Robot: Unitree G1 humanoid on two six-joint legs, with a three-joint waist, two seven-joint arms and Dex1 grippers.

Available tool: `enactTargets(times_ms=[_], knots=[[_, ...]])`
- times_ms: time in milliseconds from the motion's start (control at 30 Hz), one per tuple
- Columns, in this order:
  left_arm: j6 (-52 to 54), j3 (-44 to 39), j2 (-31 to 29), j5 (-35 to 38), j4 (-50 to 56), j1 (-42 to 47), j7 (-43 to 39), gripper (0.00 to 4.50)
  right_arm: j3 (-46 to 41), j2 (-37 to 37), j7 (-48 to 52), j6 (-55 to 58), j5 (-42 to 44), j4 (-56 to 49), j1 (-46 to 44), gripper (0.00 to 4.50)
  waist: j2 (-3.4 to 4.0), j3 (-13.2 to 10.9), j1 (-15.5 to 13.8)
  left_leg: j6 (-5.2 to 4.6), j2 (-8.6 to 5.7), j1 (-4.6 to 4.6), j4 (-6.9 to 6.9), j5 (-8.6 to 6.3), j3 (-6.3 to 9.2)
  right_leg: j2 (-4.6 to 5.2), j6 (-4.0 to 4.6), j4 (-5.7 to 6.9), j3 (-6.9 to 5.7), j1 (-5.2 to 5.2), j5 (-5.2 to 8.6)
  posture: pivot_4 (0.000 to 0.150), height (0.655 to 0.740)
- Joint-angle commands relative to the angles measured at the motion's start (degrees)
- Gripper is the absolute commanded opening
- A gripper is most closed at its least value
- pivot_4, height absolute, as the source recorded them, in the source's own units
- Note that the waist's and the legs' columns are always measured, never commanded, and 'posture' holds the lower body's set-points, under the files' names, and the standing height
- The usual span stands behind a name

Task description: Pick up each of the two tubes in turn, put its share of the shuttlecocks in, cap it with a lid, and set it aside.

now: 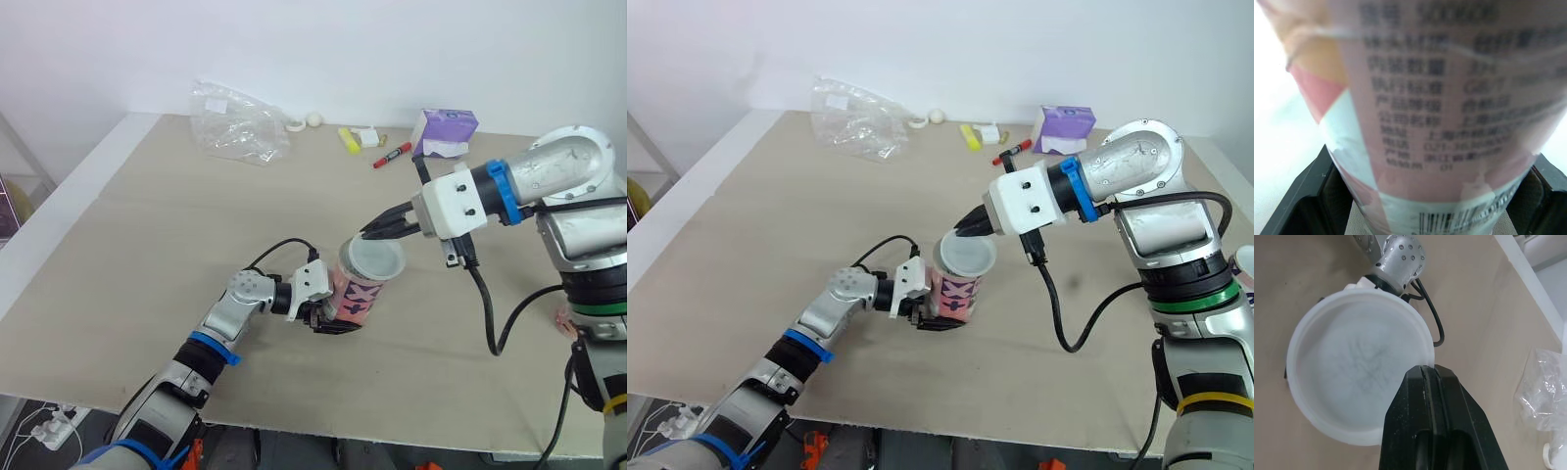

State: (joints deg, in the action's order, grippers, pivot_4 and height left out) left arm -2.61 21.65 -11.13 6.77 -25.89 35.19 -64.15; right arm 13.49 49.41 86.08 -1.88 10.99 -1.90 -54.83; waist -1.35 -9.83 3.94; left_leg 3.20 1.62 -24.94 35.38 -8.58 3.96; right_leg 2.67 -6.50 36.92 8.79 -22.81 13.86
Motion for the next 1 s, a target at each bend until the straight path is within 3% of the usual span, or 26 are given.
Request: enactTargets(times_ms=[33, 1000], knots=[[1.42, 0.57, -1.37, -3.05, -2.17, -1.08, 1.5, 3.8, -0.48, -0.69, -0.17, -2.13, -0.99, 0.53, -1.16, 0.02, 0.0, 0.0, 0.0, 0.0, 0.01, 0.0, 0.0, 0.0, 0.0, -0.01, 0.0, 0.0, 0.0, 0.0, 0.0, 0.15, 0.74], [1.53, 0.55, -1.89, -3.34, -2.42, -1.04, 1.81, 3.8, -0.76, -1.28, -0.54, -1.24, -1.57, -1.56, 1.63, 0.02, 0.0, 0.0, 0.07, 0.0, 0.03, 0.01, 0.0, 0.0, 0.01, -0.03, 0.02, 0.0, 0.0, -0.02, -0.01, 0.15, 0.74]])
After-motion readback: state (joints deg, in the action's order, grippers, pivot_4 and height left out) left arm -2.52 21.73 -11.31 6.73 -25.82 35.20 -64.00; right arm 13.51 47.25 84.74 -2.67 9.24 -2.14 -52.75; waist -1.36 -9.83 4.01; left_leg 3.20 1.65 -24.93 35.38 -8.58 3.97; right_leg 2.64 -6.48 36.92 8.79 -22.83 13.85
